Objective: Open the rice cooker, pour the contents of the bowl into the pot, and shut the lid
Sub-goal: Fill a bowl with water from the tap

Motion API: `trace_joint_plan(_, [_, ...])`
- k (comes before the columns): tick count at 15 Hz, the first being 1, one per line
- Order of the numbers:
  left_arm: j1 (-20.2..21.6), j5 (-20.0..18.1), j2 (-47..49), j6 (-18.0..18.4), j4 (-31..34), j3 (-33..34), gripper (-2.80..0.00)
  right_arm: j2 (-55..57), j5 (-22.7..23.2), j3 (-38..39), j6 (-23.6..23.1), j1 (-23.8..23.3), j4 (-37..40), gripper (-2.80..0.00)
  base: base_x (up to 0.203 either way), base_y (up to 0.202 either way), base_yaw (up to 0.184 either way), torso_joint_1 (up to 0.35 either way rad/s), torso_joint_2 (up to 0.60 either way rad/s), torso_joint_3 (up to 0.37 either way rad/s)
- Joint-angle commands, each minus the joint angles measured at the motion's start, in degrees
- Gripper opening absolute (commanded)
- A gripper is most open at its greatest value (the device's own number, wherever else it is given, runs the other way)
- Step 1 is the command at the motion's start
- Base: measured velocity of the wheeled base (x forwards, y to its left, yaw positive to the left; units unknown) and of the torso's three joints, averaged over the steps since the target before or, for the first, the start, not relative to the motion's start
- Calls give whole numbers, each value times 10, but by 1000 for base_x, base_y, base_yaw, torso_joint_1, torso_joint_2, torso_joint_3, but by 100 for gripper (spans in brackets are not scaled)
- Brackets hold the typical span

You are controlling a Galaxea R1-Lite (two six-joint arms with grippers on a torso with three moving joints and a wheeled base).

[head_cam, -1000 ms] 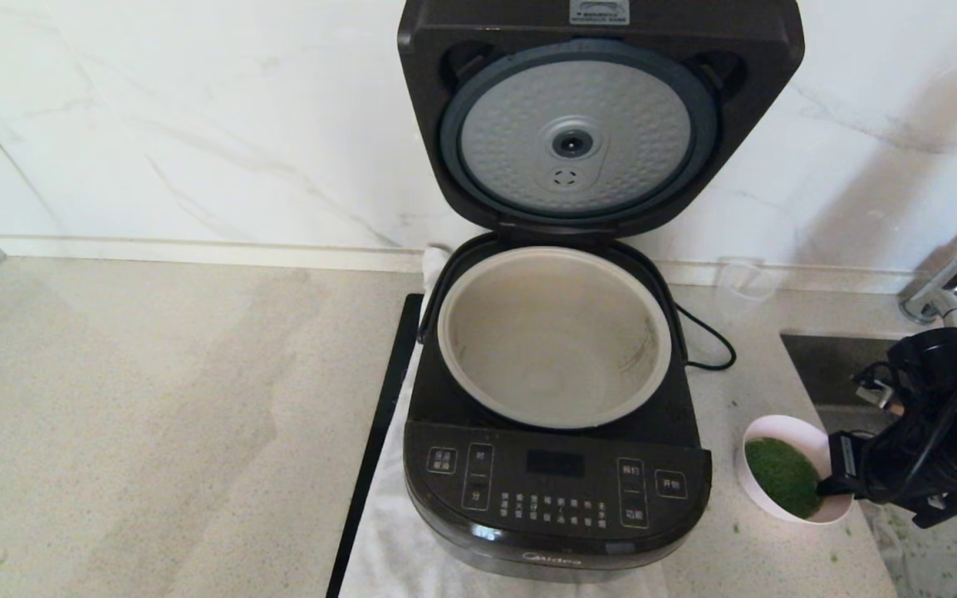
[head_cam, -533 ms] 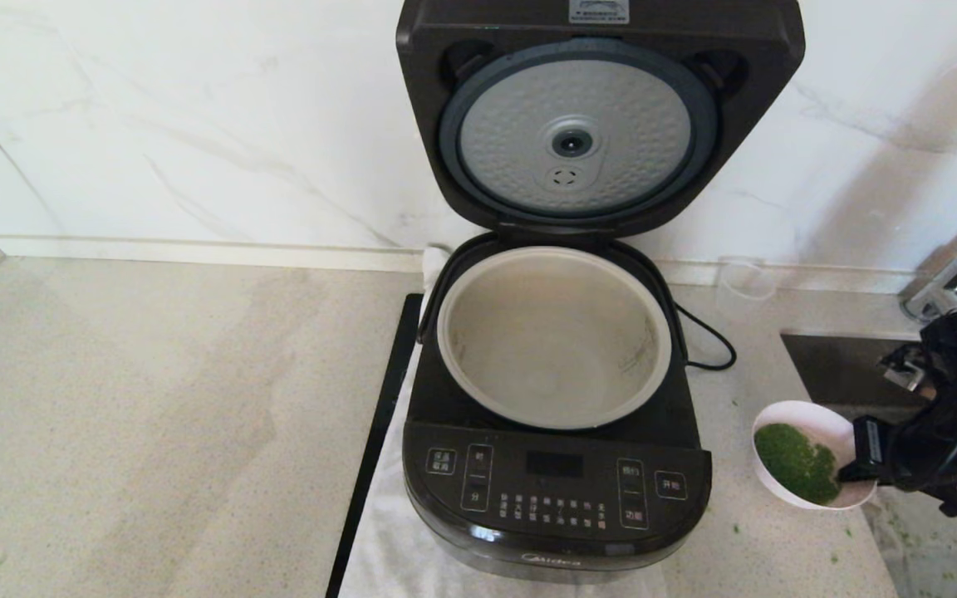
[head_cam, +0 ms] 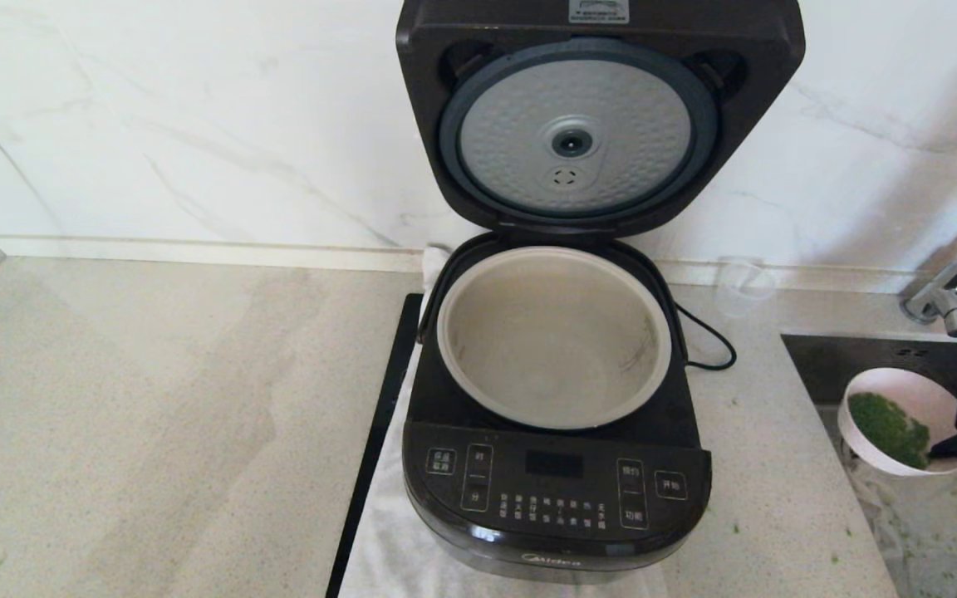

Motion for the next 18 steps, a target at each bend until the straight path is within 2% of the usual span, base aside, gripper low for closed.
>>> trace_joint_plan(1, [0,0,-1,1,0,0,-280,39,7,-26,0,-72,1,-280,0,0,0,0,0,0])
trace_joint_plan(4, [1,0,-1,0,0,0,-280,86,35,-63,-9,-154,0,-280,0,0,0,0,0,0])
trace_joint_plan(8, [0,0,-1,1,0,0,-280,153,50,-126,-11,-228,2,-280,0,0,0,0,0,0])
trace_joint_plan(12, [0,0,-1,1,0,0,-280,200,84,-185,-11,-270,19,-280,0,0,0,0,0,0])
trace_joint_plan(15, [0,0,-1,0,0,0,-280,247,99,-261,-5,-288,68,-280,0,0,0,0,0,0])
trace_joint_plan(18, [0,0,-1,1,0,0,-280,291,139,-328,-1,-297,123,-280,0,0,0,0,0,0])
